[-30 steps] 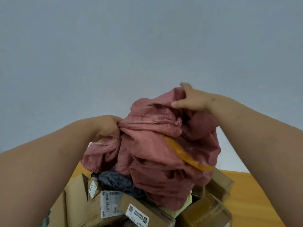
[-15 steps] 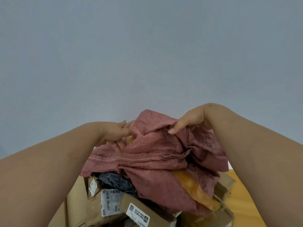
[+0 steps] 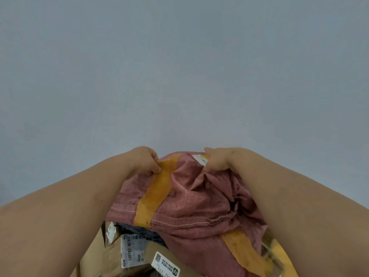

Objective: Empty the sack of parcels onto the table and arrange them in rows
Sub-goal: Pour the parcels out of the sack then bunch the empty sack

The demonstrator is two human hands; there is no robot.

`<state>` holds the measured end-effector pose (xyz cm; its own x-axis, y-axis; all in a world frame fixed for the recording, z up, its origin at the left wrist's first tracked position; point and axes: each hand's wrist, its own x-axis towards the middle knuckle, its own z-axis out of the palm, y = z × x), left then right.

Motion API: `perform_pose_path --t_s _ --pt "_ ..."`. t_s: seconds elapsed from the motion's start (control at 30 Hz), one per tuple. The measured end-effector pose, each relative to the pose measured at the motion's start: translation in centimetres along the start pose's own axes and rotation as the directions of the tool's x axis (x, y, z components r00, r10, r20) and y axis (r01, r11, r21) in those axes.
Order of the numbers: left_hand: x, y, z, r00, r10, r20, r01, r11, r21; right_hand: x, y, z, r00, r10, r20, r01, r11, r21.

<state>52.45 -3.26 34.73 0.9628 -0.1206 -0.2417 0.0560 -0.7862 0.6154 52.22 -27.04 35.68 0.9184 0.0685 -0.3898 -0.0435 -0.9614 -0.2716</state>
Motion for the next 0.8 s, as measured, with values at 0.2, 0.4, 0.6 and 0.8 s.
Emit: perform_pose_path --t_s 0.2,0.4,0.6,0.8 --pt "0.3 0.7 -0.1 0.994 0.105 -0.018 -0.107 0.987 -0.120 2.0 0.0 1.8 0.999 -0.046 0.011 0.047 0.988 -0.145" --pt "0.1 1.6 -0.6 0.973 0.218 -0.077 -0.230 0.943 -0.240 2.5 -0.1 2.4 0.996 -0.066 -0.065 0.070 0.995 0.067" --pt "-0.3 2.0 -1.0 0.988 0.154 -0.008 -0.154 0.988 0.021 2.2 -0.6 1.1 0.951 -0.166 -0.259 0.140 0.983 -0.118" --pt "0.1 1.8 -1.5 0.999 0.009 -0.048 -0.009 1.000 -0.005 0.4 -2.8 -3.8 0.722 -0.262 -0.641 0.183 0.965 -0.188"
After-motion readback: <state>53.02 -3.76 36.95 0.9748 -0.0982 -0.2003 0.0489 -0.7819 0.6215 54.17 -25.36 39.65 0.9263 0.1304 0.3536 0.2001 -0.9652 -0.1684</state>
